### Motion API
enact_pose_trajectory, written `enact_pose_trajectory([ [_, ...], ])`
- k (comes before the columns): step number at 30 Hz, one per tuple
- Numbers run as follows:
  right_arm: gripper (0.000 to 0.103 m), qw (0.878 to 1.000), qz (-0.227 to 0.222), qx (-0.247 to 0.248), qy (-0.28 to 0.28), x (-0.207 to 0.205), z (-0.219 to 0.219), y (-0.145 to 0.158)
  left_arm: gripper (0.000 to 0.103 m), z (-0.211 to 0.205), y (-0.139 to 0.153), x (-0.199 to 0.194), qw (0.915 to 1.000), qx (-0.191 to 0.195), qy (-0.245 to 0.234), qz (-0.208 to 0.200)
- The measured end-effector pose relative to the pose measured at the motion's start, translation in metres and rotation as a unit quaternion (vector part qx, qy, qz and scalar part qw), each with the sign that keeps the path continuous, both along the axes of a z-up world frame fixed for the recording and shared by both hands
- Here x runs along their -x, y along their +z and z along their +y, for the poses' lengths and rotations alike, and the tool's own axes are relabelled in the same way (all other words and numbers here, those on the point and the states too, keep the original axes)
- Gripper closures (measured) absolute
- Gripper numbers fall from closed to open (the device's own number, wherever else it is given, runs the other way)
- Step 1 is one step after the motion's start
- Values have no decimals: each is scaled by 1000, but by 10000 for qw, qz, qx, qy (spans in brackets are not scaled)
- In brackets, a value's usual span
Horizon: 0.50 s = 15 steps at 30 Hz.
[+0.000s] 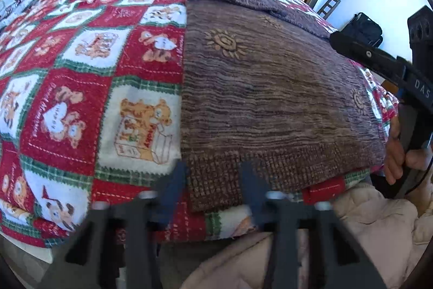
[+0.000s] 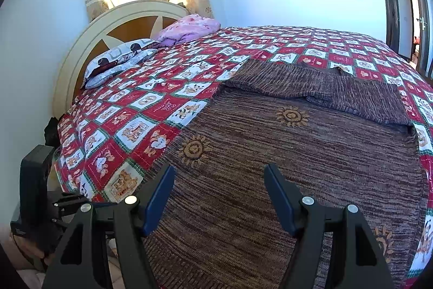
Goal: Fold small clothes
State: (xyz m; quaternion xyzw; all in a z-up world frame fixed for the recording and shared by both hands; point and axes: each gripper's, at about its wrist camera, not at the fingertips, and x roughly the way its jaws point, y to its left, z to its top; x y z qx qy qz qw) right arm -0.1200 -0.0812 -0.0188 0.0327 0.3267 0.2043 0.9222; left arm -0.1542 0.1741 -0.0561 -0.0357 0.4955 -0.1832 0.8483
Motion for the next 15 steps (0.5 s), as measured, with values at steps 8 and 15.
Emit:
enact_pose_trajectory([
  [8, 33, 9998, 60, -182, 5, 2, -10, -5, 95, 0, 7, -5, 9976, 663, 97, 177],
  [15, 33, 9988, 270, -329, 244, 4, -16, -18, 95, -38, 46, -49, 9945, 929, -390, -283],
])
